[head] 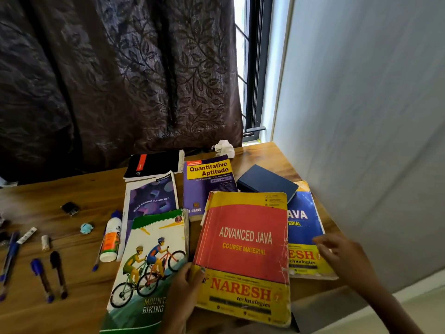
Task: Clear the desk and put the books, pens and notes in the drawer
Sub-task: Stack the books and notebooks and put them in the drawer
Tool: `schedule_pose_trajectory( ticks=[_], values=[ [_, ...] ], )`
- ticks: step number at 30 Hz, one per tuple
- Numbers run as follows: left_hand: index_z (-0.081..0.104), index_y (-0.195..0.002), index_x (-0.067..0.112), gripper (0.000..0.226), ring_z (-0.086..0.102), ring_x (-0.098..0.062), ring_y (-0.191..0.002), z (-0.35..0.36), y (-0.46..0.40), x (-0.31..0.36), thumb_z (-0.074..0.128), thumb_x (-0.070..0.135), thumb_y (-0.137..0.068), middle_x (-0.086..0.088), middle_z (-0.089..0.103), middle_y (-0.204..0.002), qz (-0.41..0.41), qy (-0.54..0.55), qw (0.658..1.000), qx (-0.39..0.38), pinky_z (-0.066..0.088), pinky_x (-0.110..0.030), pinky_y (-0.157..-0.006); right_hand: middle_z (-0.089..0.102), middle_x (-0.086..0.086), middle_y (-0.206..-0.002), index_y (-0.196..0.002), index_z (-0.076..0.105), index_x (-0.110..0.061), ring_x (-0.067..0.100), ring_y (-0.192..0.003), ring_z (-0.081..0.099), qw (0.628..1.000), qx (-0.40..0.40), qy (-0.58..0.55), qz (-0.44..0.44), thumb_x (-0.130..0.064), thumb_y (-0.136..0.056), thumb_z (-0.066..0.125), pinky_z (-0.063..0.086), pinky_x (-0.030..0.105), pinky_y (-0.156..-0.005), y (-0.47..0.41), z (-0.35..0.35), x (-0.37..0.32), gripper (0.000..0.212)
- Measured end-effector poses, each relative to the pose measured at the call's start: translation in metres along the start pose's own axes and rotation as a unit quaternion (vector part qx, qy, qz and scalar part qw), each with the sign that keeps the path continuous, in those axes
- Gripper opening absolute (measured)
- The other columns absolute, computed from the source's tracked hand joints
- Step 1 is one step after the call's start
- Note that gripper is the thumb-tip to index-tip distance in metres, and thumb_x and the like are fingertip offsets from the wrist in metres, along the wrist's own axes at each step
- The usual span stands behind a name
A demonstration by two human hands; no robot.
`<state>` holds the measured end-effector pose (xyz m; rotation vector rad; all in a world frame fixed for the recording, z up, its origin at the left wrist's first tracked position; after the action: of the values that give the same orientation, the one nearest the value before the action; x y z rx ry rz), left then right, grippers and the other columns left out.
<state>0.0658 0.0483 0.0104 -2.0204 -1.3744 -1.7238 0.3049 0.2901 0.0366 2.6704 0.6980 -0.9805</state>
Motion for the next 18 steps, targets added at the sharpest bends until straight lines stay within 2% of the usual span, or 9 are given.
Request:
schedule_pose_trajectory(
  ticks=[2, 5, 7, 9, 10, 12, 14, 16, 18],
  values=[
    [0.047, -0.127, 0.021, 0.034, 0.068, -0.015, -0.073, 0.0, 0.0, 0.002, 0.052, 0.03, -0.095, 0.002, 0.066, -0.087, 0.02, -0.007, 1.0, 0.013, 0.053, -0.028, -0.065, 0.066, 0.006, -0.096, -0.098, 0.069, -0.01, 0.017, -0.088, 0.062, 0.999, 0.022, -0.026, -0.013, -0.008, -0.087, 0.061, 0.043, 0.015, -0.057, -0.011, -0.004, -0.015, 0.014],
    [0.034, -0.143, 0.017, 0.053, 0.065, -0.009, -0.078, 0.003, -0.001, 0.005, 0.052, 0.03, -0.094, 0.01, 0.06, -0.092, 0.031, -0.024, 0.999, 0.012, 0.052, -0.025, -0.066, 0.067, 0.009, -0.098, -0.099, 0.068, -0.007, 0.021, -0.09, 0.059, 0.996, 0.058, -0.035, -0.056, -0.006, -0.087, 0.06, 0.044, 0.028, -0.069, -0.043, -0.001, -0.042, 0.015],
    [0.03, -0.145, 0.018, 0.057, 0.064, -0.013, -0.089, 0.006, -0.001, 0.004, 0.052, 0.033, -0.094, 0.001, 0.061, -0.109, 0.029, -0.05, 0.998, 0.012, 0.054, -0.032, -0.078, 0.064, 0.011, -0.108, -0.107, 0.065, -0.007, 0.023, -0.098, 0.057, 0.995, 0.067, -0.019, -0.071, -0.012, -0.087, 0.06, 0.043, 0.032, -0.08, -0.073, 0.003, -0.058, 0.021],
    [0.027, -0.144, 0.026, 0.058, 0.057, -0.016, -0.108, 0.01, 0.002, 0.005, 0.049, 0.044, -0.093, -0.005, 0.051, -0.132, 0.069, -0.093, 0.993, 0.019, 0.05, -0.039, -0.094, 0.057, 0.011, -0.123, -0.12, 0.057, -0.011, 0.026, -0.114, 0.049, 0.996, 0.049, 0.031, -0.063, -0.028, -0.087, 0.061, 0.04, 0.037, -0.092, -0.106, 0.01, -0.07, 0.038],
    [0.025, -0.143, 0.03, 0.062, 0.05, -0.019, -0.12, 0.014, 0.002, 0.005, 0.046, 0.054, -0.09, -0.003, 0.043, -0.142, 0.098, -0.132, 0.986, 0.025, 0.044, -0.042, -0.101, 0.052, 0.011, -0.131, -0.126, 0.051, -0.014, 0.028, -0.122, 0.044, 0.996, 0.027, 0.067, -0.051, -0.038, -0.085, 0.061, 0.038, 0.04, -0.096, -0.12, 0.015, -0.076, 0.049],
    [0.016, -0.148, 0.025, 0.084, 0.024, -0.024, -0.14, 0.024, 0.005, 0.008, 0.029, 0.067, -0.077, 0.007, 0.021, -0.153, 0.138, -0.236, 0.961, 0.042, 0.018, -0.044, -0.117, 0.039, 0.011, -0.143, -0.138, 0.037, -0.016, 0.031, -0.132, 0.033, 0.99, -0.03, 0.139, -0.025, -0.055, -0.078, 0.062, 0.033, 0.046, -0.104, -0.145, 0.026, -0.089, 0.075],
    [-0.003, -0.151, 0.02, 0.097, 0.007, -0.021, -0.145, 0.033, 0.005, 0.01, 0.013, 0.069, -0.07, 0.007, 0.003, -0.156, 0.172, -0.322, 0.928, 0.069, -0.005, -0.039, -0.113, 0.029, 0.012, -0.149, -0.145, 0.023, -0.018, 0.035, -0.137, 0.025, 0.981, -0.09, 0.175, 0.005, -0.067, -0.068, 0.064, 0.029, 0.049, -0.108, -0.163, 0.039, -0.099, 0.1],
    [0.0, -0.151, 0.014, 0.1, 0.014, -0.026, -0.143, 0.04, 0.004, 0.01, 0.02, 0.067, -0.069, -0.001, 0.005, -0.156, 0.199, -0.398, 0.893, 0.075, 0.0, -0.047, -0.107, 0.023, 0.014, -0.151, -0.147, 0.013, -0.018, 0.038, -0.138, 0.021, 0.972, -0.138, 0.187, 0.023, -0.072, -0.06, 0.067, 0.026, 0.053, -0.11, -0.178, 0.051, -0.103, 0.116],
    [0.025, -0.148, 0.017, 0.092, 0.038, -0.033, -0.133, 0.046, -0.004, -0.004, 0.037, 0.063, -0.069, -0.006, 0.034, -0.15, 0.209, -0.44, 0.871, 0.068, 0.025, -0.05, -0.098, 0.021, 0.015, -0.151, -0.147, 0.009, -0.021, 0.04, -0.138, 0.019, 0.965, -0.168, 0.198, 0.025, -0.075, -0.054, 0.068, 0.023, 0.054, -0.11, -0.189, 0.059, -0.105, 0.123]
  ],
)
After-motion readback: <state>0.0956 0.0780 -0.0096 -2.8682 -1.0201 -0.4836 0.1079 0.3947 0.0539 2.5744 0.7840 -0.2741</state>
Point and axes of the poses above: each hand's wrist, its own y-axis away from the middle knuckle, its own z-axis out of the palm, x = y × z, the point moved 2 cm from there along -y, towards the middle knuckle
